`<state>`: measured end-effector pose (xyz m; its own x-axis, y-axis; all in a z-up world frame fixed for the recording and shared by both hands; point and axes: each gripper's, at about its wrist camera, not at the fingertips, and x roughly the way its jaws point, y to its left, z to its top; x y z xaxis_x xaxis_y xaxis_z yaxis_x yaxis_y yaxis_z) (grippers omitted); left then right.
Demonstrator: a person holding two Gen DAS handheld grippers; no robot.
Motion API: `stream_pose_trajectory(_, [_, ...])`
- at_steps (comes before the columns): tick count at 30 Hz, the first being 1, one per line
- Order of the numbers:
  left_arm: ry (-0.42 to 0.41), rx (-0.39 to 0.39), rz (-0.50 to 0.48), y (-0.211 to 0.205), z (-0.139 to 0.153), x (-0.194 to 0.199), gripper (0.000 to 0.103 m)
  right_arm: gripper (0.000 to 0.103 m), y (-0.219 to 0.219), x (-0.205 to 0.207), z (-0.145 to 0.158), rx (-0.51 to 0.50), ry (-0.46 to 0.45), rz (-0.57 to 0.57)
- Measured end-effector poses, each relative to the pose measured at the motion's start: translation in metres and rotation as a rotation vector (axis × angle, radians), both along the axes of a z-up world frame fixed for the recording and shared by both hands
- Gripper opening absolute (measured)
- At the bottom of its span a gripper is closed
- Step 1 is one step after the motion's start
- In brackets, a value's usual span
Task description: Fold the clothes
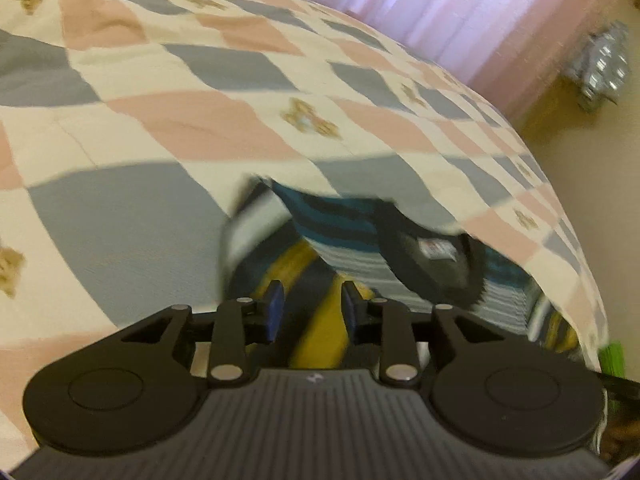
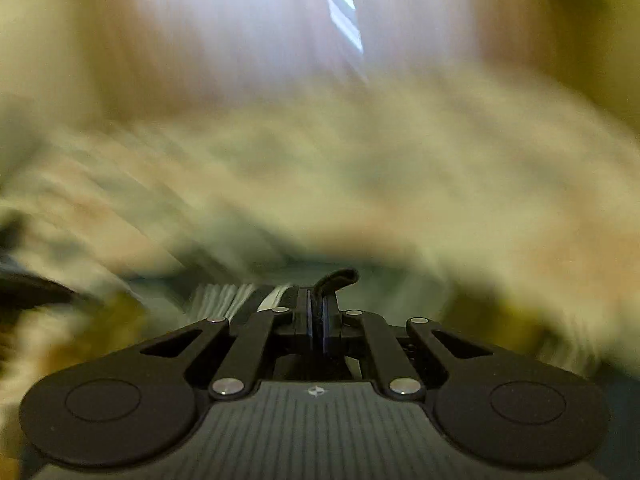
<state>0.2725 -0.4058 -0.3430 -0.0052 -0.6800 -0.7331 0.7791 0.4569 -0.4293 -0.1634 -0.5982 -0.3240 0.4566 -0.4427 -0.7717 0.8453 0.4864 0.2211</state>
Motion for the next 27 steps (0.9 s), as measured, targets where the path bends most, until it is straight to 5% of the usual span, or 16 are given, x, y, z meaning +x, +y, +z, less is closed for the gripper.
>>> stream_pose_trajectory(3, [-0.064, 0.009, -0.121, -0.01, 0.001, -0.028, 0.027, 0.005, -0.013, -0.016, -0.034, 0.158, 0.029, -0.101])
stream_pose_trajectory(6, [-0.088, 0.045, -0.151, -0.031, -0.002, -0.034, 0.036, 0.008, -0.014, -0.016, -0.035, 0.177, 0.007, -0.114])
stream_pose_trajectory(12, [0.076, 0.138, -0.064, -0.086, -0.021, -0.009, 0.064, 0.021, -0.006, -0.023, -0.03, 0.176, -0.017, -0.098])
stream_pose_trajectory(14, [0.121, 0.193, -0.042, -0.1, -0.034, -0.008, 0.056, 0.022, -0.004, -0.025, -0.031, 0.182, -0.025, -0.109])
stream_pose_trajectory(16, [0.095, 0.23, -0.025, -0.104, -0.041, -0.011, 0.0, 0.022, -0.001, -0.027, -0.034, 0.188, -0.031, -0.117])
stream_pose_trajectory(19, [0.052, 0.184, -0.008, -0.096, -0.036, -0.015, 0.0, 0.009, 0.001, -0.028, -0.036, 0.181, -0.038, -0.111])
stream_pose_trajectory(22, [-0.113, 0.097, 0.04, -0.079, -0.017, -0.02, 0.0, 0.006, 0.006, -0.03, -0.031, 0.138, -0.051, -0.092])
stream_pose_trajectory(24, [-0.219, 0.122, 0.069, -0.077, -0.016, -0.021, 0.0, 0.005, 0.008, -0.03, -0.03, 0.112, -0.037, -0.083])
stream_pose_trajectory(27, [-0.094, 0.12, 0.037, -0.073, -0.02, -0.017, 0.0, 0.005, 0.01, -0.03, -0.027, 0.089, -0.044, -0.103])
